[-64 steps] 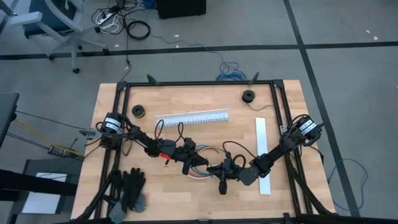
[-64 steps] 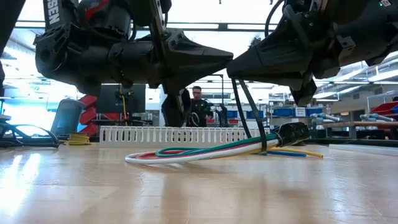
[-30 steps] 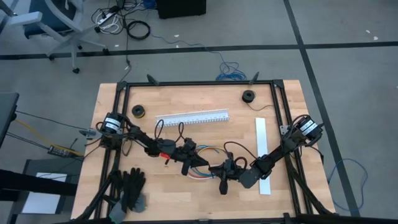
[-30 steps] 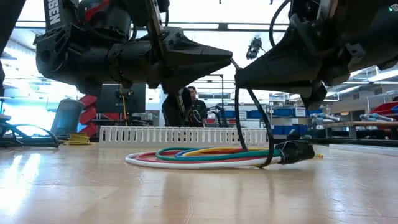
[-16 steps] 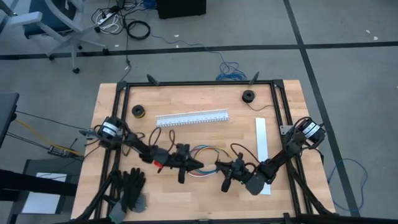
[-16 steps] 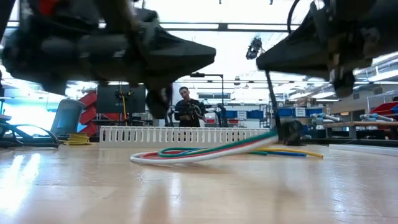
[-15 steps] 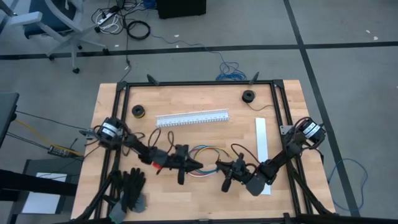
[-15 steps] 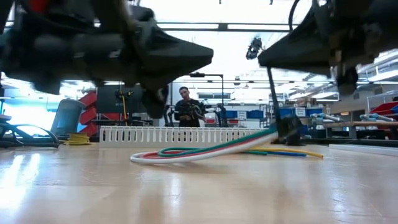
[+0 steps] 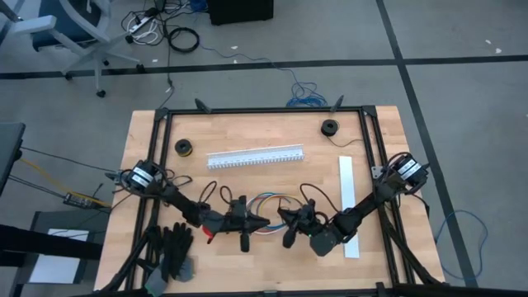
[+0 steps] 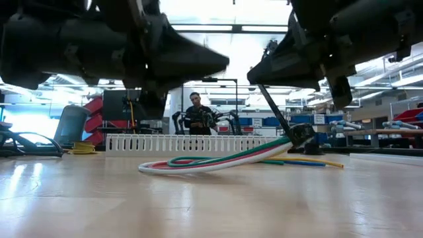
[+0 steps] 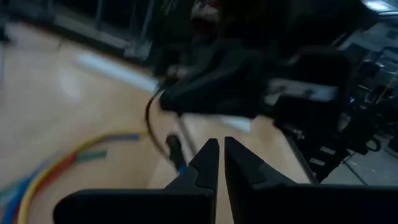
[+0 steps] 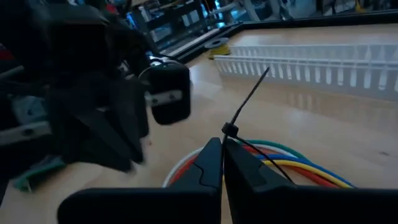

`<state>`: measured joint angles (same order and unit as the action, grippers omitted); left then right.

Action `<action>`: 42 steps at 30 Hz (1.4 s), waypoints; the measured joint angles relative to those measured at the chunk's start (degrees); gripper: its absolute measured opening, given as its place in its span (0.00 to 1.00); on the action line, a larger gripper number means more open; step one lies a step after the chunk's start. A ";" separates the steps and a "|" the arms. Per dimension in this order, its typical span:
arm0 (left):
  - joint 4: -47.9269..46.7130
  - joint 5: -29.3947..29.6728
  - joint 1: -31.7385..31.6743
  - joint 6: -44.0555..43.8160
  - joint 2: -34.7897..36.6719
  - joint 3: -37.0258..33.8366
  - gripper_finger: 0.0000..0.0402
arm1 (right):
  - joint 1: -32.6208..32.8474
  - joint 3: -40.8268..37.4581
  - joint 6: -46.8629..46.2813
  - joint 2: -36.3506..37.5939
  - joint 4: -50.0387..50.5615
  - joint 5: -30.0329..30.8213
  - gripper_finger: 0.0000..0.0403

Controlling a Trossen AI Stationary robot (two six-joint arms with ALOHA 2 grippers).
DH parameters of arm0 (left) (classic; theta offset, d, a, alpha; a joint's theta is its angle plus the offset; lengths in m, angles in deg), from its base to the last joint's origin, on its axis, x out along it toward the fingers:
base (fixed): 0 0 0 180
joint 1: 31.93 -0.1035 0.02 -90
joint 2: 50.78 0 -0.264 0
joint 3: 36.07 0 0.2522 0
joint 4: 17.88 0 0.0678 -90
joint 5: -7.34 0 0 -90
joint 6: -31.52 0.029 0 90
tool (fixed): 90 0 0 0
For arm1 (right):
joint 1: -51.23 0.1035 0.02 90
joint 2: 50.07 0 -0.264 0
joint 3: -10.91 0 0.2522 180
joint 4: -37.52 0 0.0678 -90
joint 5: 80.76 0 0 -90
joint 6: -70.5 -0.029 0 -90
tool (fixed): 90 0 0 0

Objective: Ziptie cables
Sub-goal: Insert zip tie on the cable wire

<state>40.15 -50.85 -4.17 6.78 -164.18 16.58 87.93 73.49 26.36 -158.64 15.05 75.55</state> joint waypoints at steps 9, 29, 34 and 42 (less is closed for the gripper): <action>-4.41 -3.42 -1.67 -5.32 0.00 2.13 0.01 | -0.72 0.04 2.21 -0.02 -0.67 -4.27 0.00; -5.78 -7.71 -3.80 -0.95 -5.53 9.34 0.34 | -0.87 0.02 10.96 -0.04 -8.30 -4.15 0.00; -5.79 -7.96 -4.29 -0.84 -8.28 11.30 0.34 | -0.13 -0.04 9.55 -0.04 -8.12 -4.46 0.00; -2.33 -7.93 -5.04 3.92 -8.50 11.35 0.21 | 1.53 -0.06 1.93 -0.04 -4.06 -4.61 0.00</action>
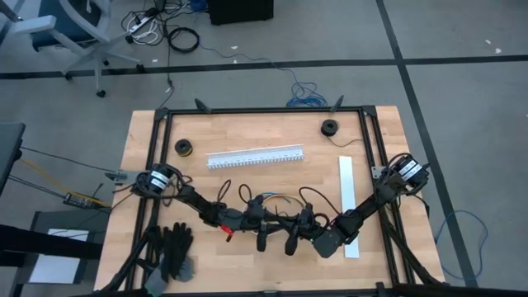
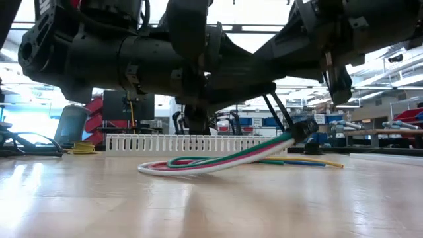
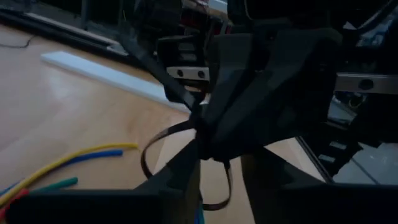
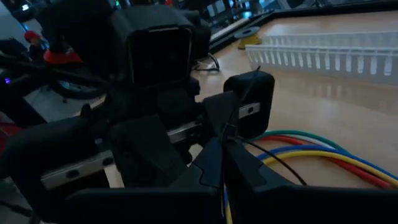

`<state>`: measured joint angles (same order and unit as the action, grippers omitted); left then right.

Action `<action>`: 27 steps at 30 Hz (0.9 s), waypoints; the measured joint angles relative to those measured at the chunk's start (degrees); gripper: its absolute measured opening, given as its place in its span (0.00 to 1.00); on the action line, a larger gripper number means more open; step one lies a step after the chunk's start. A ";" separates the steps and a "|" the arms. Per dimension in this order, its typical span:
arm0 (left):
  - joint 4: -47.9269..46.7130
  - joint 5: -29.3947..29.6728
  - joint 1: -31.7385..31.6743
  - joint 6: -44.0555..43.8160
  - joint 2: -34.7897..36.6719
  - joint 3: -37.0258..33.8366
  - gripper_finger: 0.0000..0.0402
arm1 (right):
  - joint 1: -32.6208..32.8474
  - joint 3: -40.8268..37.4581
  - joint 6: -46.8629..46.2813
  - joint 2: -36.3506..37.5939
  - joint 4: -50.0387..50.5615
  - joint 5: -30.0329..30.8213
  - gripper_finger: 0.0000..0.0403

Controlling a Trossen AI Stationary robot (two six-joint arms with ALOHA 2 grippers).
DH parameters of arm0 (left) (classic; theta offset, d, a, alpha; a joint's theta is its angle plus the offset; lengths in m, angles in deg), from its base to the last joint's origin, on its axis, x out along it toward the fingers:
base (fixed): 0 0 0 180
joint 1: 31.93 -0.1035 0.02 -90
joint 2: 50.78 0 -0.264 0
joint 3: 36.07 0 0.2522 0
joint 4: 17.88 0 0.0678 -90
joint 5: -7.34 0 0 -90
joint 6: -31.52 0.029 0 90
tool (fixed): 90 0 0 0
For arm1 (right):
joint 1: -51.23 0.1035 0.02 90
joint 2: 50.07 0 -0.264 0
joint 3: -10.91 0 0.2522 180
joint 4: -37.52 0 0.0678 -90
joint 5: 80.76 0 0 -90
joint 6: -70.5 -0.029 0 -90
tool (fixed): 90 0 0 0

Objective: Ziptie cables
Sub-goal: Insert zip tie on the cable wire

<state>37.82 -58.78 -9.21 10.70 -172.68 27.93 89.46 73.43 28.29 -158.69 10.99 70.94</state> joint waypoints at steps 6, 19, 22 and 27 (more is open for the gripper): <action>-0.44 -2.60 -0.38 1.48 -0.02 0.22 0.03 | 0.02 0.01 0.27 0.00 -0.40 -2.53 0.00; -3.56 -6.48 -0.26 0.80 -0.02 -2.11 0.00 | 2.63 -0.01 1.36 -0.02 -0.34 -7.59 0.08; -2.87 -6.40 -0.13 -0.63 -0.02 -3.78 0.00 | 3.53 -0.01 1.42 -0.02 -0.29 -7.97 0.13; -2.86 -7.47 0.32 -2.05 -0.02 -5.81 0.00 | 4.48 -0.01 3.91 -0.02 1.85 -5.34 0.17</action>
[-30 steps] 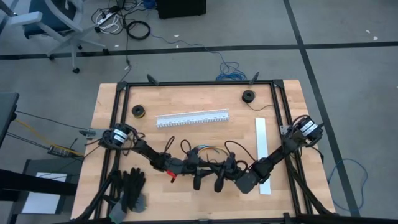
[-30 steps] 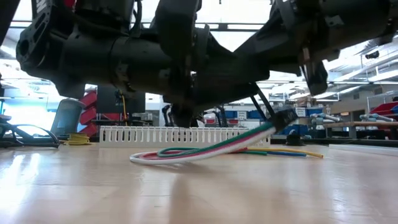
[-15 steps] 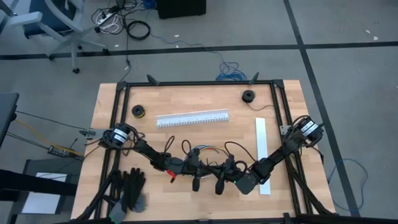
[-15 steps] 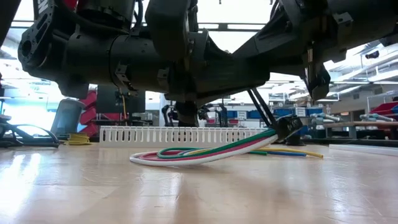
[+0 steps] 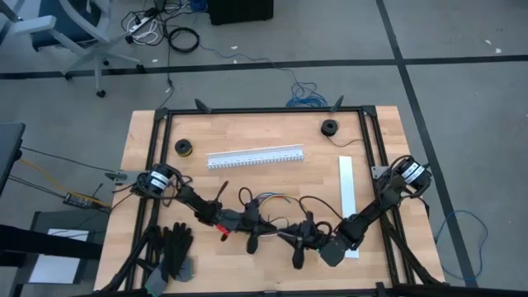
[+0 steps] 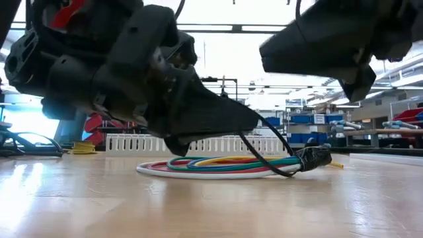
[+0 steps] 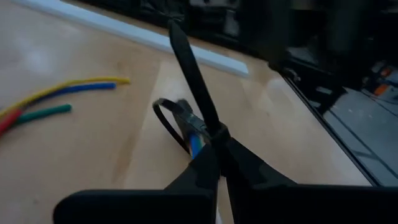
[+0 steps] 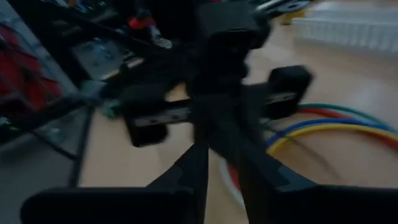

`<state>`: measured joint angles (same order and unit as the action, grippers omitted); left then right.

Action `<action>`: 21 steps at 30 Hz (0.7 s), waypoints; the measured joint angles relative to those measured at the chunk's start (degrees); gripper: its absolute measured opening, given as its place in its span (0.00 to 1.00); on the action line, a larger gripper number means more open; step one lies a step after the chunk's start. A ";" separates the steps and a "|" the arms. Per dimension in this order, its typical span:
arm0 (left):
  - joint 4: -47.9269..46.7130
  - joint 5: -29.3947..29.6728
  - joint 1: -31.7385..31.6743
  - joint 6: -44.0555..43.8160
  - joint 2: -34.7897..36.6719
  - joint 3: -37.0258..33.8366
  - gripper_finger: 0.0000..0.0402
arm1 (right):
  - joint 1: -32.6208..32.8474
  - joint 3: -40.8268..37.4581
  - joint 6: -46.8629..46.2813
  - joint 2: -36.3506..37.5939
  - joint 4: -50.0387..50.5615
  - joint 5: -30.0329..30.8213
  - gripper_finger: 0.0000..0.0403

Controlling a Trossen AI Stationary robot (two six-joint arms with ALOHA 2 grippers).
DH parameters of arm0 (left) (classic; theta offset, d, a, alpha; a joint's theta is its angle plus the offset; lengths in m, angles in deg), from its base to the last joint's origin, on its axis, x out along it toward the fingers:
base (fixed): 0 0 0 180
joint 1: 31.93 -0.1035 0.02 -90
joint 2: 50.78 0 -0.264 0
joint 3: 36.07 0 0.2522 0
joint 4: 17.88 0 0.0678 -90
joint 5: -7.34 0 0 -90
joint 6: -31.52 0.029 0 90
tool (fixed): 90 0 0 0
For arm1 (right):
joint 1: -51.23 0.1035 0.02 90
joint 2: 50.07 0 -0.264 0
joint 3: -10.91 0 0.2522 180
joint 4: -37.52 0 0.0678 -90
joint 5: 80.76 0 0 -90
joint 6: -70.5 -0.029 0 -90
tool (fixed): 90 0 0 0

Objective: Ziptie cables
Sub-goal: Insert zip tie on the cable wire

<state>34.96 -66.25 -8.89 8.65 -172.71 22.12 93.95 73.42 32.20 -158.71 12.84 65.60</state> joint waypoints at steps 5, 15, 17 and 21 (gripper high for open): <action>-0.11 -0.70 1.02 -0.34 0.00 -0.93 0.00 | 0.33 0.00 -7.47 0.00 14.33 5.63 0.14; 0.44 -3.26 1.53 -1.00 0.73 -3.78 0.00 | -0.79 0.00 -20.51 0.00 24.62 1.72 0.07; -0.39 -4.38 1.52 -0.53 1.80 -4.38 0.00 | -0.96 0.00 -17.30 0.00 20.39 4.27 0.08; -8.98 -6.93 1.51 0.45 7.14 -5.36 0.00 | -2.40 0.00 -14.08 0.00 13.89 6.47 0.09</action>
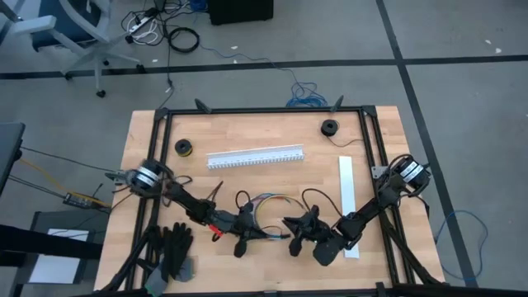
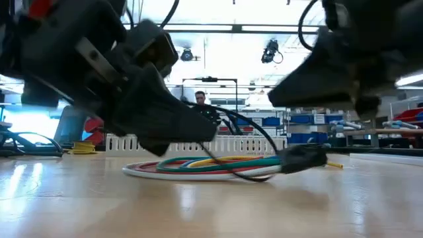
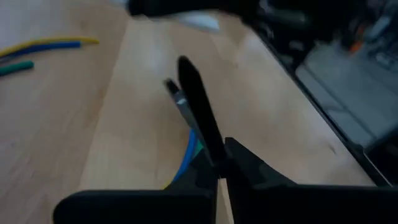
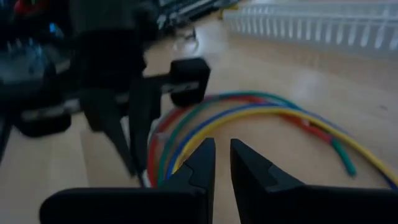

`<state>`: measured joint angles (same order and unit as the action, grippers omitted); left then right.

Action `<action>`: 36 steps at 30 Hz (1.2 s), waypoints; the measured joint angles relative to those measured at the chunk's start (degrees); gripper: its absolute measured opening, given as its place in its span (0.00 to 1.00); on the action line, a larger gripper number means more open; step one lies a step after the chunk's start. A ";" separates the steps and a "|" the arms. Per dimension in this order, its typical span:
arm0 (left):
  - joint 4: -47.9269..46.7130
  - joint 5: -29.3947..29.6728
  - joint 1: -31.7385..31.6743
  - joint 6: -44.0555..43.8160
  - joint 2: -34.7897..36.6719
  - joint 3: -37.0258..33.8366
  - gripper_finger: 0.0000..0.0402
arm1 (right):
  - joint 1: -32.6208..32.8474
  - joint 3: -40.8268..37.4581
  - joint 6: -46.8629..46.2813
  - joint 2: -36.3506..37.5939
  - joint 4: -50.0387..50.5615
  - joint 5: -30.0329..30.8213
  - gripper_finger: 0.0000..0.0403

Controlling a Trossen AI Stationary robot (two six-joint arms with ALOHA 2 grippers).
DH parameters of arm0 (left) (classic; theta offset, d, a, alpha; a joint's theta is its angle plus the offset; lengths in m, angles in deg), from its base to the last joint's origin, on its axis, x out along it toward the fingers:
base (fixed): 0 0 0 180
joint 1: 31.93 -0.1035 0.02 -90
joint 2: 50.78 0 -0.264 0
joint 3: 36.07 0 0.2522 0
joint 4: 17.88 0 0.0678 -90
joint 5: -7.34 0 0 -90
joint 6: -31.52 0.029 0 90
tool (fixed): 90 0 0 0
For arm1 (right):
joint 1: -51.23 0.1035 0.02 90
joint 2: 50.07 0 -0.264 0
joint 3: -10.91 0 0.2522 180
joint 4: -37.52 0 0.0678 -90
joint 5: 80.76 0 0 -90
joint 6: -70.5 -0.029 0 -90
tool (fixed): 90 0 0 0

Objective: Ziptie cables
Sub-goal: Insert zip tie on the cable wire

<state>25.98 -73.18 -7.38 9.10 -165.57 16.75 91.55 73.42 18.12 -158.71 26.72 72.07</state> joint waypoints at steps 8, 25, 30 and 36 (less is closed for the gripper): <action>-17.96 0.08 -0.21 2.55 10.44 0.24 0.00 | -5.81 0.02 2.67 0.02 -7.72 -7.89 0.10; -15.28 5.82 -0.58 5.51 8.85 3.50 0.00 | -7.42 0.02 14.03 0.09 -20.97 -16.85 0.09; -10.14 3.76 -0.58 4.18 5.68 3.55 0.00 | -10.22 0.02 14.39 0.09 -20.55 -24.36 0.09; -7.85 2.95 -0.65 4.18 5.12 3.63 0.00 | -12.10 0.02 14.40 0.09 -19.02 -29.52 0.09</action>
<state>18.13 -70.23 -8.03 13.28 -160.44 20.39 79.45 73.44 32.52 -158.62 7.71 42.55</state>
